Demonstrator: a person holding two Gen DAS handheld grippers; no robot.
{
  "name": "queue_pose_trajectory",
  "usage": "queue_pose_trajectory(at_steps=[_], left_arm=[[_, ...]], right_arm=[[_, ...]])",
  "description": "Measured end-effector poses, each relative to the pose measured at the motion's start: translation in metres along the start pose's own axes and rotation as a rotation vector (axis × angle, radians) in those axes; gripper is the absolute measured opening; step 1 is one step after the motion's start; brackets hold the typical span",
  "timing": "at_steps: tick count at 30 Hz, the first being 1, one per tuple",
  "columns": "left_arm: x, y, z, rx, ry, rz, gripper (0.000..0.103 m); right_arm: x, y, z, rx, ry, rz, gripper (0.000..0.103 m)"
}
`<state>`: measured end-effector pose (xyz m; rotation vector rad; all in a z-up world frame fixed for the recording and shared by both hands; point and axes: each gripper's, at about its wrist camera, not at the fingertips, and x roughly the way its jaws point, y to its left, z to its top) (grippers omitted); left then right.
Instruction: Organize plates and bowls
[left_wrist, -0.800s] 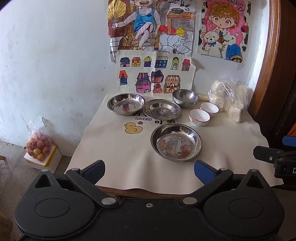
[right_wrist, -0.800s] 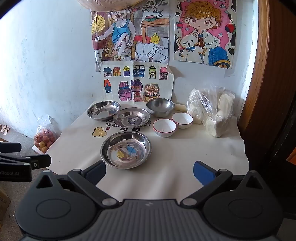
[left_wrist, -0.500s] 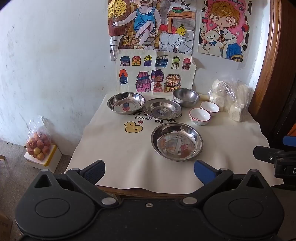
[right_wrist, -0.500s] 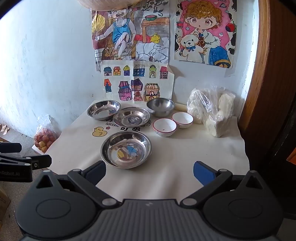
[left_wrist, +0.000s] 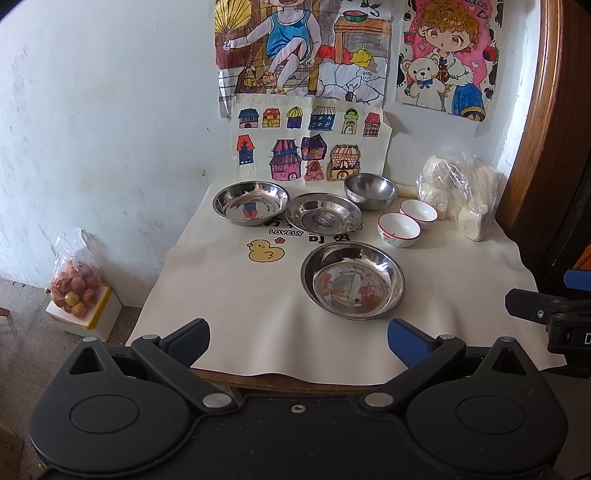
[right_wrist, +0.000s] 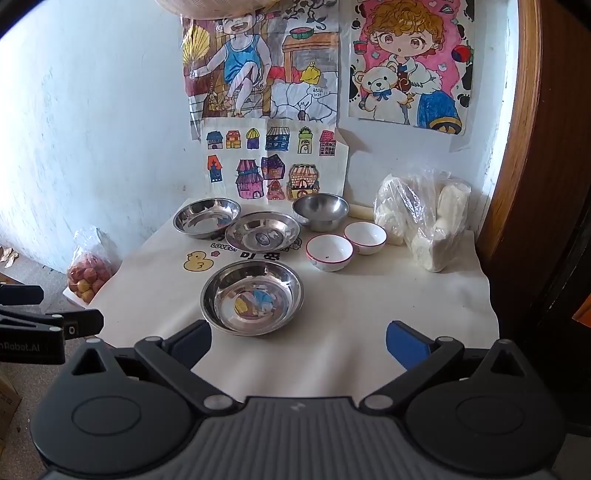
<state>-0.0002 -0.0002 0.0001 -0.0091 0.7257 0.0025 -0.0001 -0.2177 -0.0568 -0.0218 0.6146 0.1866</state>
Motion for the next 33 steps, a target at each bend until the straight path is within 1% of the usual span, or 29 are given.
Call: queue_pose_trajectory(at_steps=[13,17,22,33], left_arm=[[0.0003,0.0000,0.0002,-0.001,0.003,-0.001,0.102],[0.0005,0.0004,0.0004,-0.003,0.003,-0.001,0.102],[0.0010,0.0013,-0.0005,-0.004,0.001,-0.002,0.102],[0.0036,0.0020,-0.0020,-0.004,0.001,-0.002,0.102]], right_arm=[[-0.0065,0.0049,0.0064,0.000,0.003,-0.003,0.103],[0.0005,-0.0004,-0.0011,0.001,0.003,-0.004,0.103],[-0.0046,0.0016,-0.0012,0.001,0.003,-0.005,0.103],[-0.0009,-0.0018,0.0010,0.000,0.006,-0.010,0.103]])
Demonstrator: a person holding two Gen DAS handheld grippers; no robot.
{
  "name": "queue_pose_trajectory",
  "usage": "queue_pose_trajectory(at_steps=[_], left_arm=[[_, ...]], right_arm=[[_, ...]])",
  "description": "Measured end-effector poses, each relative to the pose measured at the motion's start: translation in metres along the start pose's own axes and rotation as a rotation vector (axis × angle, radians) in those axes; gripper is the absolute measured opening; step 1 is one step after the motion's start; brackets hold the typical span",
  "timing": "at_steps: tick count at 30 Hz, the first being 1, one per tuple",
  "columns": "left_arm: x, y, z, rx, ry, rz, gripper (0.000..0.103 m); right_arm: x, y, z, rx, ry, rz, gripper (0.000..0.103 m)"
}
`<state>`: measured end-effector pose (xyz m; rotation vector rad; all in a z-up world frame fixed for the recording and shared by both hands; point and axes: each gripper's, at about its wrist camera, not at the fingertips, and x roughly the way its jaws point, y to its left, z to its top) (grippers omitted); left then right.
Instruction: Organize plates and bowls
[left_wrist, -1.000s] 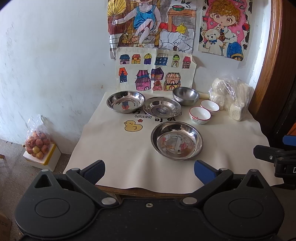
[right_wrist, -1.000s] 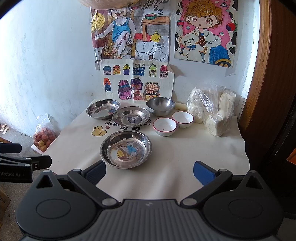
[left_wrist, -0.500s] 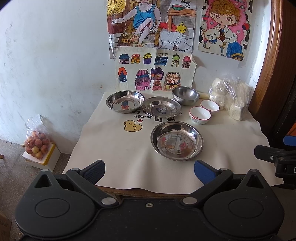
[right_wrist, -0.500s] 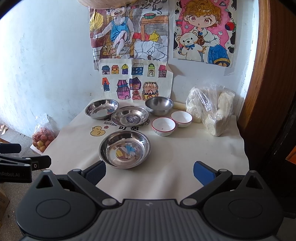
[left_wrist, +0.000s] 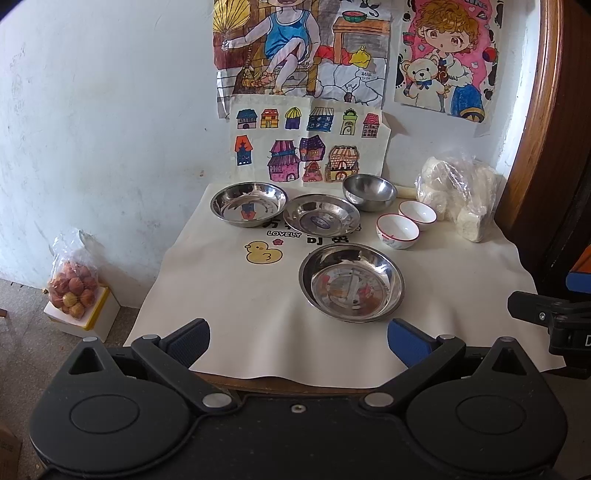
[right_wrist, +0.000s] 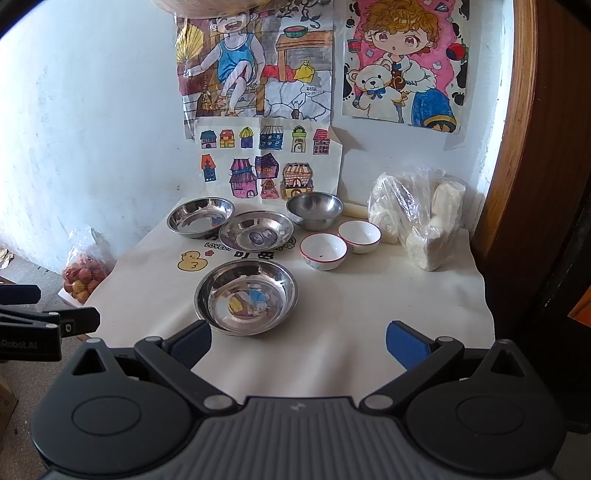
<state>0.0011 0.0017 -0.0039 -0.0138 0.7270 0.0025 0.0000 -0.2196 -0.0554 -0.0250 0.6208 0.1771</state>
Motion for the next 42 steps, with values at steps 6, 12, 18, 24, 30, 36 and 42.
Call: queue_pose_trajectory(at_steps=[6,12,18,24,30,36,42], left_arm=[[0.000,0.000,0.000,0.001,0.000,0.000,0.102],[0.004,-0.003,0.000,-0.001,0.002,-0.001,0.102],[0.003,-0.003,0.000,-0.001,0.002,-0.001,0.102],[0.003,-0.003,0.000,0.000,0.003,-0.001,0.102],[0.003,-0.003,0.000,0.000,0.003,-0.002,0.102],[0.003,-0.003,0.000,-0.001,0.004,-0.002,0.102],[0.015,-0.016,-0.007,-0.005,0.015,-0.005,0.102]], right_arm=[[0.000,0.000,0.000,-0.003,0.002,0.000,0.103],[0.000,-0.002,0.001,-0.001,0.004,-0.002,0.103],[0.000,-0.001,0.001,-0.001,0.007,-0.002,0.103],[0.002,-0.004,0.000,0.000,0.010,-0.001,0.103],[0.001,-0.003,0.001,-0.001,0.010,-0.002,0.103],[0.001,-0.002,0.002,-0.002,0.013,-0.002,0.103],[0.003,-0.005,0.000,-0.003,0.017,-0.007,0.103]])
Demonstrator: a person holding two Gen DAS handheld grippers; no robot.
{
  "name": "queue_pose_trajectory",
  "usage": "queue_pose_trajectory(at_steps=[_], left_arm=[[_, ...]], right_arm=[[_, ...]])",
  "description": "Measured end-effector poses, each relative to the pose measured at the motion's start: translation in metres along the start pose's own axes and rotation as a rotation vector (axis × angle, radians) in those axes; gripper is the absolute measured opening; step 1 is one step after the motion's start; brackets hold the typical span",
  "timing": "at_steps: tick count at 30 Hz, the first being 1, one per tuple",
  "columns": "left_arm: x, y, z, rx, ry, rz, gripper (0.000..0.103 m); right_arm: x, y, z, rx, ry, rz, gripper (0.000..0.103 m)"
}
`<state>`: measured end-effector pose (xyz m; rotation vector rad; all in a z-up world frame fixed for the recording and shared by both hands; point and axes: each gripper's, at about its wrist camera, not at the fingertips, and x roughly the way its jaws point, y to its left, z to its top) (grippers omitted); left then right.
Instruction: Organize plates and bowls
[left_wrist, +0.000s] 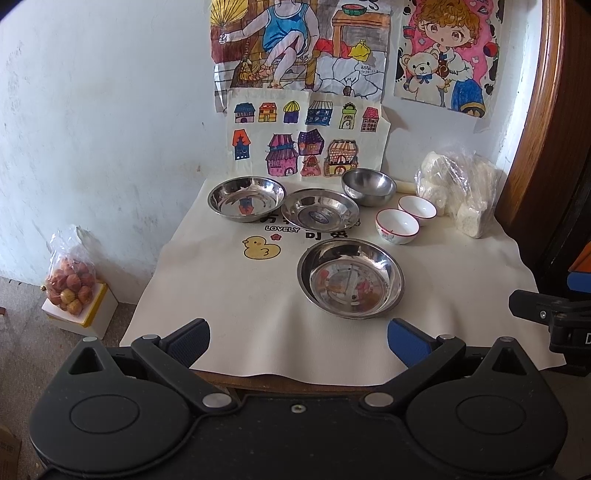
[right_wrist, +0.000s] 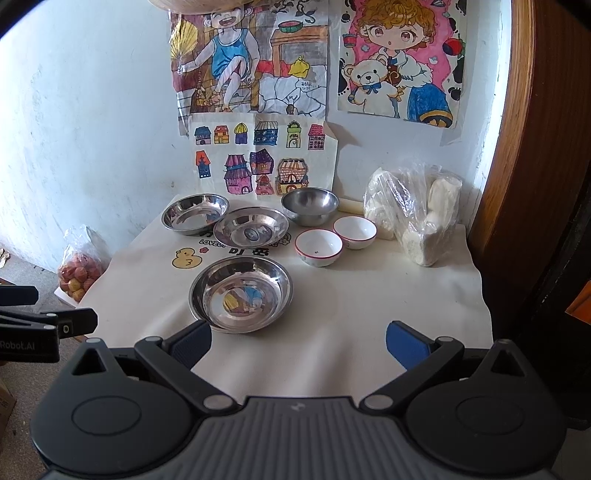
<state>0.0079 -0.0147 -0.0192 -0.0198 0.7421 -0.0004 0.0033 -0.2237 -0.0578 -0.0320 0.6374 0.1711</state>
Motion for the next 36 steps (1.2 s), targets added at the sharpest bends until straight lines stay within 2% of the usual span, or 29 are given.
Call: queue_pose_trajectory(at_steps=[7,12,19,28,31,36], left_arm=[[0.003,0.004,-0.004,-0.012,0.033,-0.015,0.102],[0.006,0.010,-0.005,-0.047,0.061,-0.043,0.102],[0.017,0.010,0.001,-0.062,0.092,-0.034,0.102],[0.054,-0.001,0.026,-0.115,0.142,-0.018,0.102],[0.072,-0.007,0.037,-0.145,0.151,-0.022,0.102],[0.099,-0.021,0.057,-0.187,0.189,0.014,0.102]], right_arm=[[0.010,0.002,-0.002,-0.015,0.056,-0.020,0.103],[0.015,0.005,0.000,-0.028,0.108,-0.068,0.103],[0.024,0.004,0.007,-0.035,0.134,-0.073,0.103],[0.061,-0.016,0.028,-0.050,0.153,-0.036,0.103],[0.083,-0.027,0.041,-0.068,0.166,-0.013,0.103],[0.122,-0.046,0.064,-0.096,0.186,0.037,0.103]])
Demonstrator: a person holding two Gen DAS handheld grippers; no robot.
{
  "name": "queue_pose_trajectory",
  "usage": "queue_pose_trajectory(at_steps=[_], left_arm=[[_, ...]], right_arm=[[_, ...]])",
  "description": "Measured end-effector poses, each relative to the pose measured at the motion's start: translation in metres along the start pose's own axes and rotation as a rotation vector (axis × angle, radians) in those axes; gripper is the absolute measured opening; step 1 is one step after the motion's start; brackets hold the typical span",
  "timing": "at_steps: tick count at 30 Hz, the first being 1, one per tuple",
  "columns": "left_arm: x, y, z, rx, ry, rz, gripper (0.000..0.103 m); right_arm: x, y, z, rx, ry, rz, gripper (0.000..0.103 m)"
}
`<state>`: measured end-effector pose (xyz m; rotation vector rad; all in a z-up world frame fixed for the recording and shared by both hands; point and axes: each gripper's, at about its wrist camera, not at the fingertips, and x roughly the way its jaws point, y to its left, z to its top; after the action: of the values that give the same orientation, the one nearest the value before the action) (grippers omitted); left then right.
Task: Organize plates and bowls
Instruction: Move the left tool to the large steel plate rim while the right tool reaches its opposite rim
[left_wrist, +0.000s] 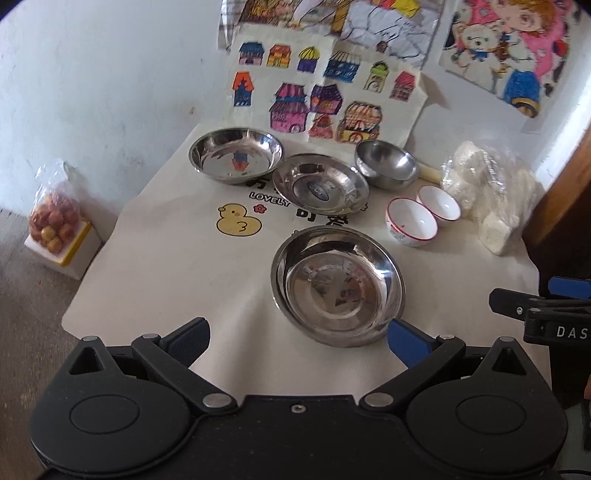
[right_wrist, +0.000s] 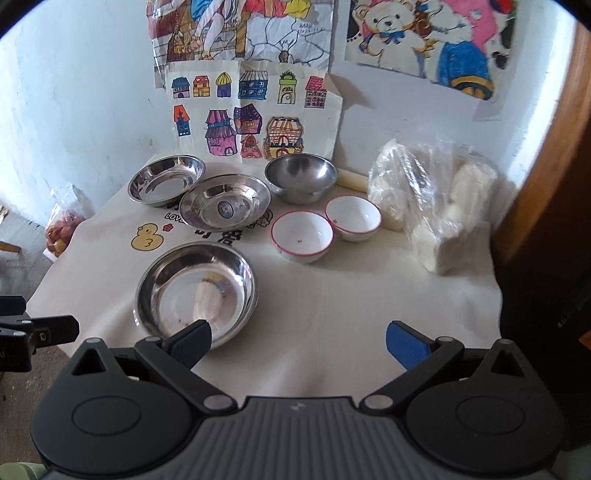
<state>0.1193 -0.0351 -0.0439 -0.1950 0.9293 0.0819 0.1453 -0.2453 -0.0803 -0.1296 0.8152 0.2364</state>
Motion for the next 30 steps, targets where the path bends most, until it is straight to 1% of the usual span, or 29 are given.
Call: queue_pose_trajectory(at_steps=[3,5,8,11,15,18,23,26,28,30], left_arm=[[0.009,-0.005,0.010,-0.046,0.037,0.045,0.102],[0.011,-0.005,0.016,-0.085,0.039,0.071,0.102],[0.014,-0.002,0.023,-0.153,0.044,0.112,0.102],[0.021,0.005,0.030,-0.208,0.077,0.173,0.102],[0.023,0.021,0.038,-0.271,0.101,0.197,0.102],[0.030,0.033,0.050,-0.285,0.111,0.220,0.102],[0.053,0.057,0.077,-0.272,0.130,0.208,0.102],[0.072,0.074,0.100,-0.244,0.129,0.184,0.102],[0.087,0.086,0.119,-0.233,0.140,0.163,0.102],[0.102,0.099,0.136,-0.218,0.132,0.121,0.102]], right_arm=[[0.020,-0.011,0.015,-0.023,0.022,0.044,0.103],[0.028,-0.017,0.025,-0.034,0.032,0.063,0.103],[0.041,-0.024,0.038,-0.058,0.051,0.097,0.103],[0.055,-0.026,0.048,-0.073,0.067,0.128,0.103],[0.066,-0.023,0.056,-0.074,0.074,0.166,0.103],[0.076,-0.018,0.060,-0.072,0.080,0.187,0.103],[0.087,-0.004,0.068,-0.063,0.070,0.221,0.103],[0.095,0.009,0.076,-0.059,0.055,0.227,0.103],[0.102,0.019,0.084,-0.056,0.054,0.222,0.103],[0.110,0.030,0.092,-0.057,0.065,0.205,0.103]])
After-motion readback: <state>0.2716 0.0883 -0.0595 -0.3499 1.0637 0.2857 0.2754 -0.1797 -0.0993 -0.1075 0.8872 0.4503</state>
